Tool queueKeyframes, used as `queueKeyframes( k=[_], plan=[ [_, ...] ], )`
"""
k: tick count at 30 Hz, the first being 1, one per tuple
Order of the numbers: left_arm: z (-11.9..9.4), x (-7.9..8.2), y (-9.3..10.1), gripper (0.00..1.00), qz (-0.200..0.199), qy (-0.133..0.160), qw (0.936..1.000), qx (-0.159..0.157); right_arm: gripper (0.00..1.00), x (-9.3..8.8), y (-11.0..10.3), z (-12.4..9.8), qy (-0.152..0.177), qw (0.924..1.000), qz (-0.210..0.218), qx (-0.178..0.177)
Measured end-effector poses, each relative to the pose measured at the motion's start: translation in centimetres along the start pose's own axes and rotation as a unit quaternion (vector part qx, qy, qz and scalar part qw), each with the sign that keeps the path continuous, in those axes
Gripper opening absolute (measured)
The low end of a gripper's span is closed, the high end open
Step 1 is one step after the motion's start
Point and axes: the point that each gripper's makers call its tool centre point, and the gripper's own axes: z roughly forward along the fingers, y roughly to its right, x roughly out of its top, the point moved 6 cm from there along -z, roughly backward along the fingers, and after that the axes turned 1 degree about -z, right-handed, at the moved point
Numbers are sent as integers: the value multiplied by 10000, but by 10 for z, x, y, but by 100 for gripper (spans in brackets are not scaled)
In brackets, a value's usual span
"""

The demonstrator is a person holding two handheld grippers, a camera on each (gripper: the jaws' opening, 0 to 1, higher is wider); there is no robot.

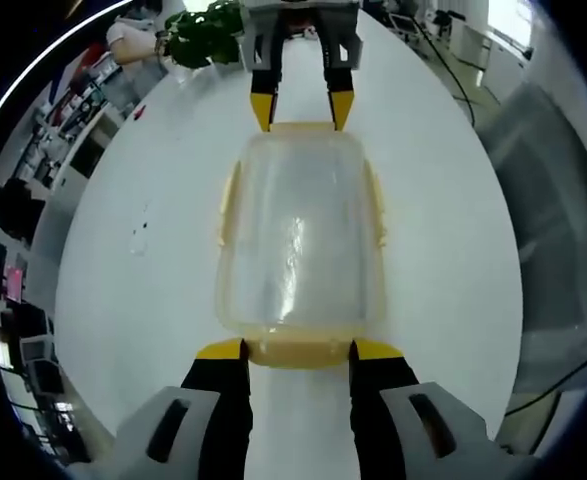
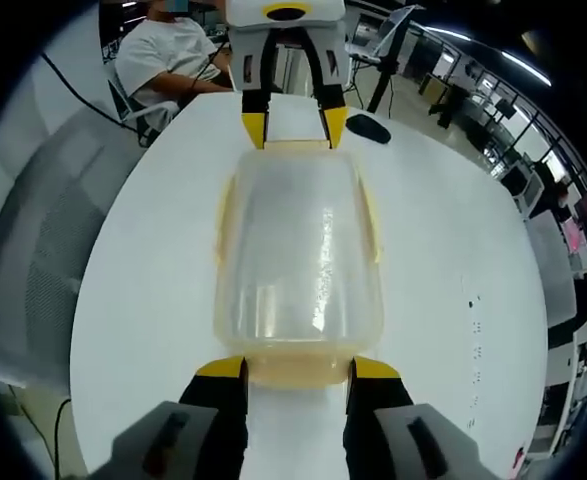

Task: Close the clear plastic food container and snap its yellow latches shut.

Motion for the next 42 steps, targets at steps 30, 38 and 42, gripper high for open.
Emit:
queueKeyframes(
  k=[30, 38, 42],
  plan=[
    [25, 37, -5, 36, -149, 138, 9998, -82, 35, -43, 10, -10, -70, 9999, -2, 120],
    [32, 45, -3, 36, -176, 197, 9996, -130, 35, -56, 10, -9, -100, 9998, 15, 198],
    [37, 47, -5, 36, -185, 183, 9995, -152, 35, -59, 12, -8, -125, 9997, 12, 208]
  ],
)
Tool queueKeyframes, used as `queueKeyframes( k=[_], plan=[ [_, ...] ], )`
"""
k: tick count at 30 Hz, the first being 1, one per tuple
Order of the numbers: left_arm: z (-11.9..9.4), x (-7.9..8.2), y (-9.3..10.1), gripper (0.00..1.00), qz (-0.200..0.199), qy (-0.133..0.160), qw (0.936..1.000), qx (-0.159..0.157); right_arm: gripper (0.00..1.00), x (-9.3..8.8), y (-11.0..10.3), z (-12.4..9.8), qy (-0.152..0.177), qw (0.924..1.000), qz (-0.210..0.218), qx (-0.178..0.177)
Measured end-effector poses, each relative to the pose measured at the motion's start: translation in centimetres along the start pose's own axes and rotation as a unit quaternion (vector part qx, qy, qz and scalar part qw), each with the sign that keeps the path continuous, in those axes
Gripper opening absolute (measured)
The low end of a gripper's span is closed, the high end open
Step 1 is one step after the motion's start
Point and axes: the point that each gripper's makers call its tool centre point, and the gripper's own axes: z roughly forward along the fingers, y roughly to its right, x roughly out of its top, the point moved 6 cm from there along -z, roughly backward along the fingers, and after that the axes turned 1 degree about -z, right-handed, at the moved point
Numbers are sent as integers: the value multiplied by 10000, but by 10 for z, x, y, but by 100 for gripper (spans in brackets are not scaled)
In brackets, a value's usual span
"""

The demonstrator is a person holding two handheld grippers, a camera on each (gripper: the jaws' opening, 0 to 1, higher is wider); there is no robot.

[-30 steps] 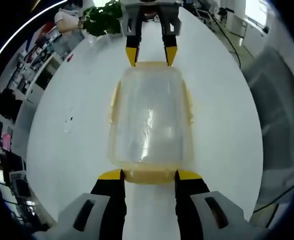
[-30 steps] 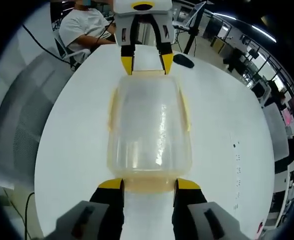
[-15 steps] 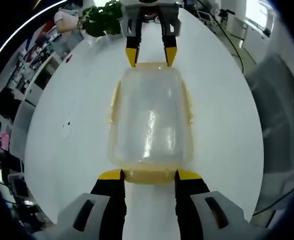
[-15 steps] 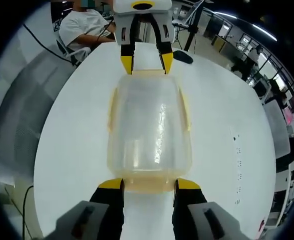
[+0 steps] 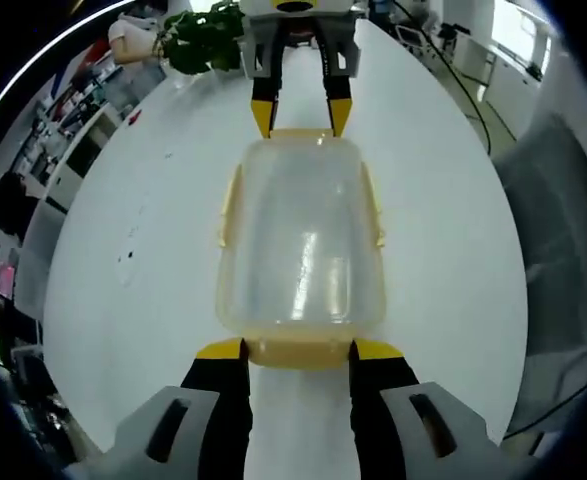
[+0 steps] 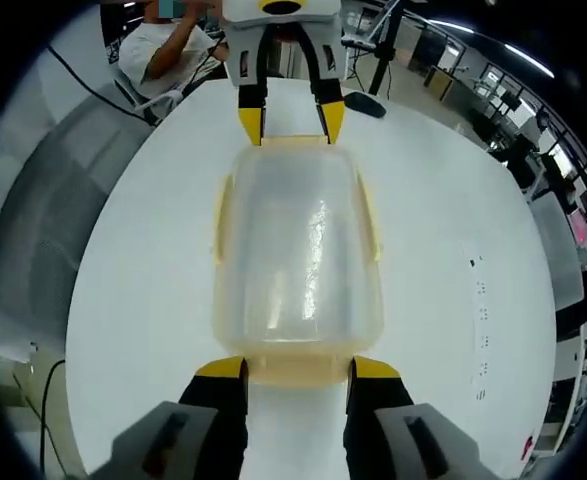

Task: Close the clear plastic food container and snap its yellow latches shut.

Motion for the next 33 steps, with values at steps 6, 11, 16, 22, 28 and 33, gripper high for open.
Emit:
queueKeyframes(
  k=[6, 11, 16, 22, 28, 33],
  plan=[
    [1, -1, 0, 36, -64, 7, 10000, -50, 36, -1, 1, 1, 29, 10000, 6, 53],
    [1, 1, 0, 36, -81, 46, 9999, -121, 36, -3, 3, 1, 36, 9999, 19, 132],
    [3, 2, 0, 36, -65, 65, 9998, -162, 36, -5, 2, 0, 55, 9998, 56, 206],
    [7, 2, 1, 36, -104, 44, 9995, -290, 36, -7, 0, 1, 59, 9995, 138, 287],
    [10, 0, -1, 36, -128, 74, 9990, -413, 36, -7, 0, 2, 73, 9993, 194, 326],
    [10, 0, -1, 37, -92, 78, 9990, -437, 37, -9, 0, 3, 66, 9989, 344, 300]
  ],
)
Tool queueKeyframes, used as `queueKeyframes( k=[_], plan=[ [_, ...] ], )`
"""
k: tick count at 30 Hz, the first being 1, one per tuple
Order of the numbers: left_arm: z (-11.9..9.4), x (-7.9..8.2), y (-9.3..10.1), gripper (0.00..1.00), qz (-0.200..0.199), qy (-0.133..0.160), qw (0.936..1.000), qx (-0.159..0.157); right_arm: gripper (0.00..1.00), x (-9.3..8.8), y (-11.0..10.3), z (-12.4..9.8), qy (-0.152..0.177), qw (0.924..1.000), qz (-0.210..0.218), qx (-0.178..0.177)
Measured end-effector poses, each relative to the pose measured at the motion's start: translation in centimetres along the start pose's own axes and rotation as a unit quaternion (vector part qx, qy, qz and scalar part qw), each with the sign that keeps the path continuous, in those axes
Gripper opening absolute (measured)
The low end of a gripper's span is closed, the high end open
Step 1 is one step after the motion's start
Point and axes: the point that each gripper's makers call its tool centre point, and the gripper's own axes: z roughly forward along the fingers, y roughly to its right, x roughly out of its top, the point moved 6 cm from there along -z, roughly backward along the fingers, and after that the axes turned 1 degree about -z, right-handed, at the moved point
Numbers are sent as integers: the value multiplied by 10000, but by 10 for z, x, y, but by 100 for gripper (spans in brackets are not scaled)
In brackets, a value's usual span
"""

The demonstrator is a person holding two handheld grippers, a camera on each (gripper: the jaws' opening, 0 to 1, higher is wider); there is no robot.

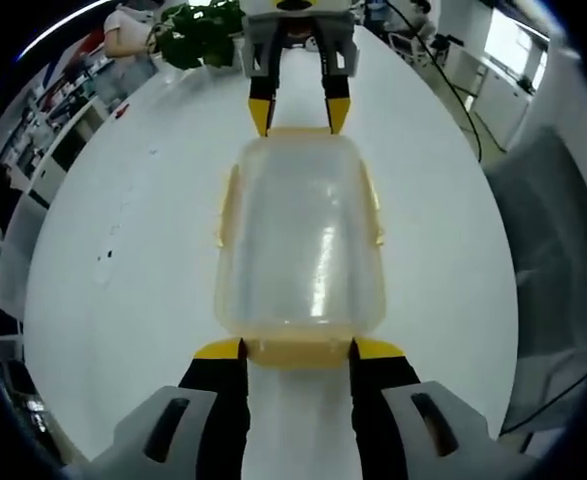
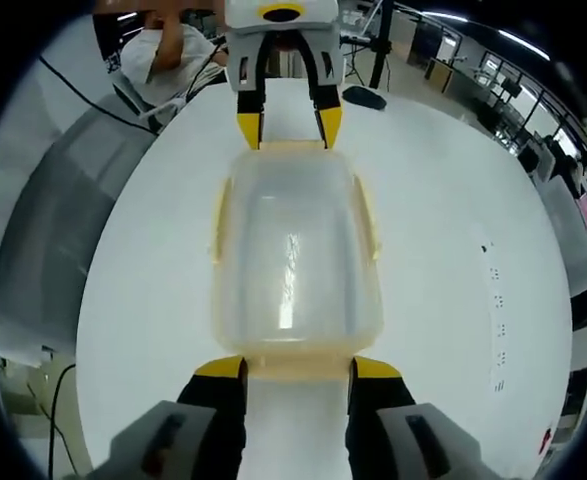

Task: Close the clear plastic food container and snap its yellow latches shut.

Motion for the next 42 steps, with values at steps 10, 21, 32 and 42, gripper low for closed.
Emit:
queueKeyframes(
  k=[10, 21, 32, 42],
  plan=[
    [-12, -17, -3, 44, -3, -86, 9998, 198, 46, -8, -3, -6, 162, 9994, 303, -37],
    [-35, 2, -4, 44, -345, 558, 9965, 522, 42, -2, -6, -19, 279, 9988, 368, -162],
    [-35, 3, 3, 42, -1154, 478, 9905, 580, 40, 14, -6, -26, 486, 9920, 1110, -360],
    [-40, 14, 6, 40, -1894, 617, 9747, 1018, 38, 22, -5, -29, 704, 9774, 1916, -549]
  ],
)
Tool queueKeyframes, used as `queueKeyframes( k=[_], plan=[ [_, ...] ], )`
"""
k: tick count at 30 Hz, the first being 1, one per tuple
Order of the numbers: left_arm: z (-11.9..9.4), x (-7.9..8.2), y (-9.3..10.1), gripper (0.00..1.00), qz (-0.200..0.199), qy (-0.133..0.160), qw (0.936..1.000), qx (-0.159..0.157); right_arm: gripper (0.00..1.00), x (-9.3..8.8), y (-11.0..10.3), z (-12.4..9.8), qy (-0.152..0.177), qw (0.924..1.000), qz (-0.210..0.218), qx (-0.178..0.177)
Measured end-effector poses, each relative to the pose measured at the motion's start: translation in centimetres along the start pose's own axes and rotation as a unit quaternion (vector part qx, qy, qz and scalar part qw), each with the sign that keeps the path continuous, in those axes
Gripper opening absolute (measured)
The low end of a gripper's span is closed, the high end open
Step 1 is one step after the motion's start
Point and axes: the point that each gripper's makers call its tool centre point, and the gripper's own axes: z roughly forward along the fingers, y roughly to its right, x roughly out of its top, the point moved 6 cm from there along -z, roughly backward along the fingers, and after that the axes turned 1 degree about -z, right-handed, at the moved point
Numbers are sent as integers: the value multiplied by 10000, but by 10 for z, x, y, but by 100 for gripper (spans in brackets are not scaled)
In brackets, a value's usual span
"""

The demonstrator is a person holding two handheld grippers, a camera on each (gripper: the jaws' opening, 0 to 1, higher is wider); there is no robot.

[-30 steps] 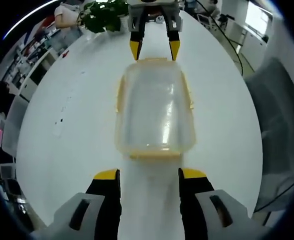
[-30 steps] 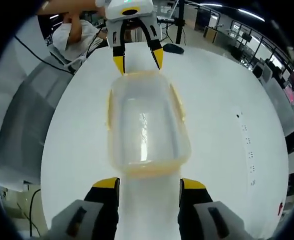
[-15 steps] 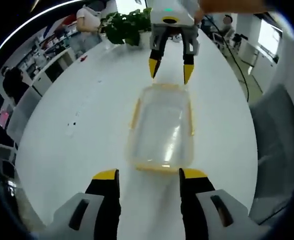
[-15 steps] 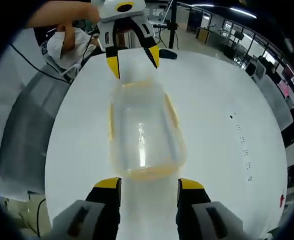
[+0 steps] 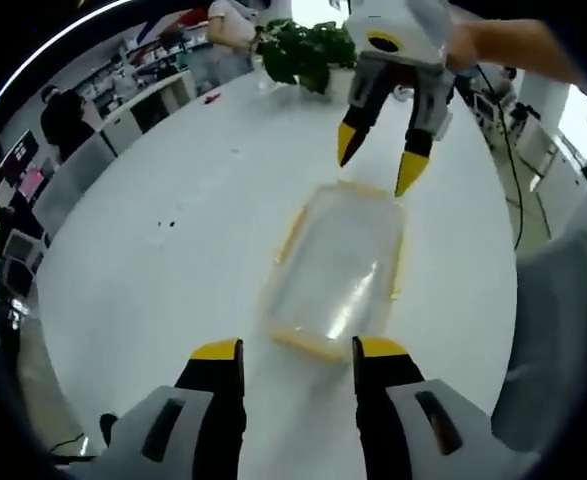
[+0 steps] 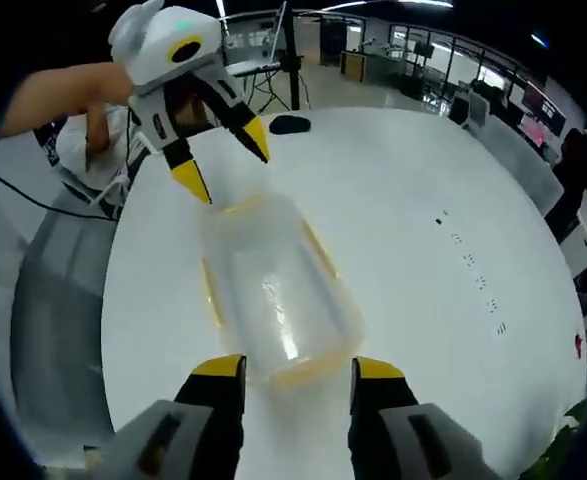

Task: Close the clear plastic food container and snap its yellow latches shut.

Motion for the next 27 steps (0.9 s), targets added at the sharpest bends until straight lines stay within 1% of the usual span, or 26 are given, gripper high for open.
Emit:
queueKeyframes(
  k=[3, 4, 5, 6, 7, 9, 12, 14, 16, 17, 18, 19, 21, 22, 24, 25, 26, 27],
  plan=[
    [1, 0, 1, 41, -97, -52, 9999, 128, 39, 0, 0, 1, 33, 9998, 171, -45],
    [2, -1, 1, 41, -196, -80, 9996, 189, 39, 1, 1, 0, 62, 9996, 261, -64],
    [1, -1, 0, 41, -271, -45, 9993, 268, 39, 2, 0, 0, 138, 9992, 374, -49],
    [1, 0, -1, 41, -454, 7, 9982, 394, 40, 2, 0, 0, 190, 9984, 531, -57],
    [0, 0, -1, 40, -456, -25, 9981, 418, 41, 2, 0, 0, 192, 9984, 526, -77],
    [1, 0, 1, 40, -656, -15, 9968, 446, 40, 2, 1, 0, 204, 9984, 497, -147],
    [2, -1, 6, 40, -732, -80, 9963, 450, 40, 2, 1, 0, 227, 9979, 577, -202],
    [4, -2, 8, 40, -1128, -46, 9926, 440, 41, 0, 2, 2, 234, 9973, 656, -241],
    [6, -4, 7, 40, -1481, 26, 9881, 411, 40, -2, 3, 4, 232, 9959, 842, -218],
    [6, -6, 7, 40, -1603, 25, 9861, 434, 39, -3, 4, 5, 203, 9954, 894, -263],
    [7, -7, 6, 41, -1667, 30, 9850, 438, 38, -4, 5, 6, 199, 9949, 946, -279],
    [8, -8, 7, 41, -1771, 28, 9833, 423, 38, -4, 4, 6, 239, 9933, 1098, -253],
    [9, -9, 8, 41, -1871, 61, 9817, 349, 38, -5, 4, 6, 227, 9926, 1152, -314],
    [12, -9, 10, 40, -1966, 130, 9800, 273, 38, -3, 4, 7, 313, 9922, 1161, -329],
    [15, -13, 10, 41, -2107, 84, 9772, 265, 39, -3, 4, 8, 341, 9906, 1290, -315],
    [16, -13, 11, 41, -2206, 130, 9750, 227, 39, -4, 4, 9, 340, 9901, 1323, -323],
    [19, -13, 12, 41, -2479, 223, 9684, 151, 38, -5, 5, 10, 331, 9893, 1378, -338],
    [19, -13, 12, 41, -2533, 241, 9670, 130, 38, -6, 5, 11, 345, 9884, 1439, -333]
  ],
)
